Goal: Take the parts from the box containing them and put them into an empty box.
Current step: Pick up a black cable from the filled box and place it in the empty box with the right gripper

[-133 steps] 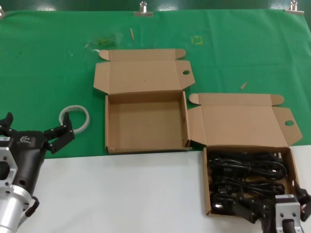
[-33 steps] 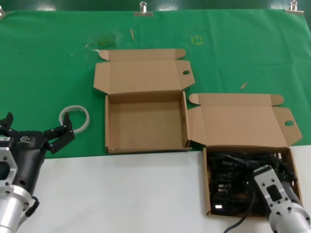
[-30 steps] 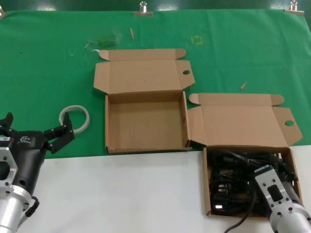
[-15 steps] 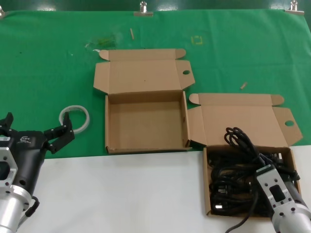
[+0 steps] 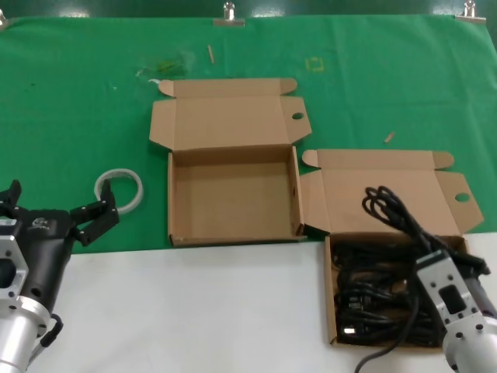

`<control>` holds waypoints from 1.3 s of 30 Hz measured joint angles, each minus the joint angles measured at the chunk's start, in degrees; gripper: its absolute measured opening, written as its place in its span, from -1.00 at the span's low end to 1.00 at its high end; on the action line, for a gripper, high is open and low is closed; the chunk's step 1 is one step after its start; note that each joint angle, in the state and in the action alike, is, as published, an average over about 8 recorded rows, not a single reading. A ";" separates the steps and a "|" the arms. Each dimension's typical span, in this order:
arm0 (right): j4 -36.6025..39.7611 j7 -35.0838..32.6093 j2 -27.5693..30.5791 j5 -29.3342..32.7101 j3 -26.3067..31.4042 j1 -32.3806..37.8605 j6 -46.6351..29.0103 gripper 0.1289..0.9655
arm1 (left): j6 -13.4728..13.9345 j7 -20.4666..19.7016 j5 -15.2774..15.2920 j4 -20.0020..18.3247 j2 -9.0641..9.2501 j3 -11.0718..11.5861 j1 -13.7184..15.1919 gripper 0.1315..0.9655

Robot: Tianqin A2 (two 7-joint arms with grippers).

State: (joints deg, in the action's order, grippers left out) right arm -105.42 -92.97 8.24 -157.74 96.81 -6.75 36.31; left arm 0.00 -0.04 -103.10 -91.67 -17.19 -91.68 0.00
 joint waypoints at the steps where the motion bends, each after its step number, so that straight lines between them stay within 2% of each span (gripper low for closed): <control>1: -0.87 -0.04 0.00 0.00 0.09 -0.16 0.46 -0.85 | 0.00 0.00 0.00 0.00 0.00 0.00 0.00 1.00; 7: -5.88 0.13 0.00 0.00 1.05 -0.40 2.95 -0.85 | 0.00 0.00 0.00 0.00 0.00 0.00 0.00 1.00; 12: -7.03 0.61 0.00 0.00 2.60 1.72 3.42 -0.86 | 0.00 0.00 0.00 0.00 0.00 0.00 0.00 1.00; 26: 4.30 2.95 0.09 0.00 11.60 15.04 -1.58 -0.86 | 0.00 0.00 0.00 0.00 0.00 0.00 0.00 1.00; 33: 14.90 7.99 0.46 0.00 20.82 25.23 -6.75 -0.86 | 0.00 0.00 0.00 0.00 0.00 0.00 0.00 1.00; 39: 26.82 18.20 0.91 0.00 34.92 37.12 -13.56 -0.86 | 0.00 0.00 0.00 0.00 0.00 0.00 0.00 1.00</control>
State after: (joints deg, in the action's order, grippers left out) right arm -78.60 -74.76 9.15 -157.74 131.74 30.37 22.75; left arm 0.00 -0.04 -103.10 -91.67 -17.19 -91.68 0.00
